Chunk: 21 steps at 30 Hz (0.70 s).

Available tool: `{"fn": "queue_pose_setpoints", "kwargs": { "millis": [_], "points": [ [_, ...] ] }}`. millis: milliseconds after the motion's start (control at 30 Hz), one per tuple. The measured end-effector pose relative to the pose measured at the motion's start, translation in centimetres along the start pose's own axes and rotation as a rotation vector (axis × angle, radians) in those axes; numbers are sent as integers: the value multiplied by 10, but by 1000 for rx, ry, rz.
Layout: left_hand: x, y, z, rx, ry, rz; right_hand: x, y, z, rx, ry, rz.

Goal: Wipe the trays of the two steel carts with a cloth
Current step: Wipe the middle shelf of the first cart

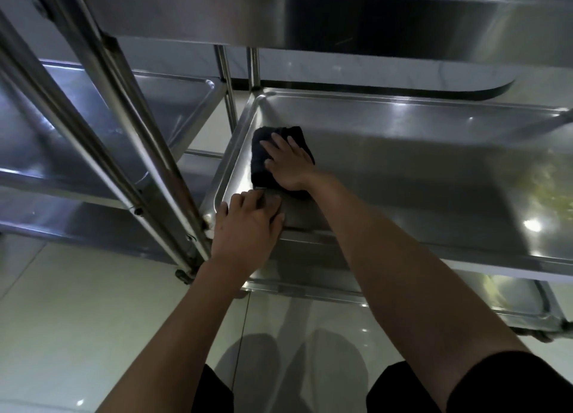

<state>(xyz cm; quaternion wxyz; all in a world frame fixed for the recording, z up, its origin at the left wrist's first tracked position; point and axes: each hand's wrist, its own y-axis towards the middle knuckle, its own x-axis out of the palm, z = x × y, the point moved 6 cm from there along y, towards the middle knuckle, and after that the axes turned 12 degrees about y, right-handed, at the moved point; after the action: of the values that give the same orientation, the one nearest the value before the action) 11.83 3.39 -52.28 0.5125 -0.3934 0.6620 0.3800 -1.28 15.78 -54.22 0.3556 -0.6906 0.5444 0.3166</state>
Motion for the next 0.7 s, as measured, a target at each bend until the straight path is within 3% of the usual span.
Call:
{"fn": "queue_pose_setpoints", "kwargs": {
  "millis": [233, 400, 500, 567, 700],
  "points": [
    [-15, 1, 18, -39, -34, 25, -62, -73, 121, 172, -3, 131],
    [-37, -2, 120, 198, -243, 65, -101, -153, 192, 327, -66, 157],
    [-42, -13, 170, 326, -231, 40, -114, -204, 202, 350, -7, 218],
    [-39, -15, 177, 316, -184, 38, -115, -229, 197, 360, -5, 222],
    [-37, -14, 174, 295, -175, 67, -106, -259, 178, 286, -369, 156]
  ]
}}
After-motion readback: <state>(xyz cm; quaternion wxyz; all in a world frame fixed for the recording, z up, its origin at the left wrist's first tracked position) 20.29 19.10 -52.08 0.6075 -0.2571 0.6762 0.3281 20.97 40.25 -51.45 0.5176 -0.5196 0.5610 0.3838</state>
